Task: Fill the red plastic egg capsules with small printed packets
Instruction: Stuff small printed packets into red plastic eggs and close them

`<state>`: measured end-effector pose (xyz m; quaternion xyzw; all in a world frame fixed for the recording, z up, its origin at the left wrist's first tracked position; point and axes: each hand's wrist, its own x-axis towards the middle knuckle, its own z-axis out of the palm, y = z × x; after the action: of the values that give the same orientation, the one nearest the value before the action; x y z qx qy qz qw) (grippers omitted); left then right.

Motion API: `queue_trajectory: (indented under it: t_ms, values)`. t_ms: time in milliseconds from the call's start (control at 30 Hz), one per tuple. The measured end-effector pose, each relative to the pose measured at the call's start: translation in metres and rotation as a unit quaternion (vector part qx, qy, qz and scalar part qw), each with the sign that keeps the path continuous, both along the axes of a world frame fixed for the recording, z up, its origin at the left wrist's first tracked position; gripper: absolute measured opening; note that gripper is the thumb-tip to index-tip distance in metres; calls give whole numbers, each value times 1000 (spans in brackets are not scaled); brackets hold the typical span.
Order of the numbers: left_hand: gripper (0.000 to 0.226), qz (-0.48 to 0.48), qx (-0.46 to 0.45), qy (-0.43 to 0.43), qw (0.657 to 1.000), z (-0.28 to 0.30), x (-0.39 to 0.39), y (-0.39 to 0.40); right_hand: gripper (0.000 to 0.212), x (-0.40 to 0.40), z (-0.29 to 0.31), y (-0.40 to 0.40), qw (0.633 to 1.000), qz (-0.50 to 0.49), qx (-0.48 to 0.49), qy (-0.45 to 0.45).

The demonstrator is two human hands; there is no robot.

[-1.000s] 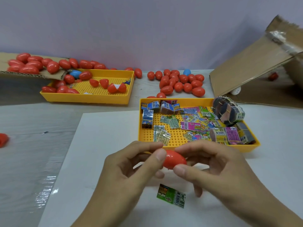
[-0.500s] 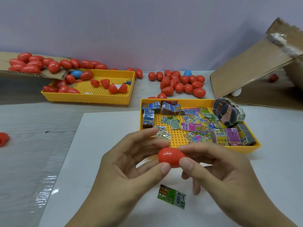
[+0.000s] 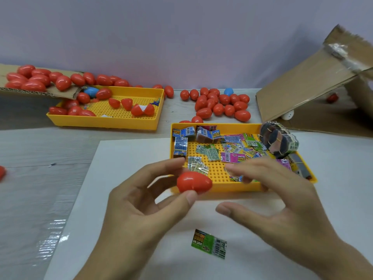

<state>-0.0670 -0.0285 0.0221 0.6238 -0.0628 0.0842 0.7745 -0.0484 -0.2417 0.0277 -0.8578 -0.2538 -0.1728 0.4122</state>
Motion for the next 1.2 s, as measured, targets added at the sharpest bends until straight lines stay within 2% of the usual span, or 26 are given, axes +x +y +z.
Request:
queue_trajectory:
  t_ms: [133,200,267,467,600,667,733,833,867,1033,1200]
  values:
    - [51,28,-3,8,1000,5,3,7,76,17,-7,-17,976,-113,-188,12]
    - [54,27,-4,18,999,6,2,6,74,21,-13,-16,959,-135,-250,3]
    - [55,24,-3,26,999,6,2,4,60,23,-17,-14,954,-134,-267,-17]
    - [38,33,-14,21,999,3,0,2,29,24,-18,-11,979,-95,-178,-36]
    - [35,30,-14,18,999,5,0,1,10,23,-13,-10,989,-83,-125,16]
    - [35,31,-11,20,999,4,0,1,10,22,-10,-12,992,-79,-95,34]
    - [34,32,-9,18,999,4,0,2,20,22,-8,-13,991,-86,-88,42]
    - [33,31,-4,16,999,2,0,2,48,21,-11,-14,975,-117,-187,34]
    - [33,30,-2,15,999,2,0,2,48,21,-12,-13,971,-119,-208,24]
    - [35,24,-5,17,1000,0,0,2,12,20,-11,-12,988,-81,-134,20]
    - [32,21,13,10,1000,-1,1,2,8,20,-5,-13,995,-69,10,74]
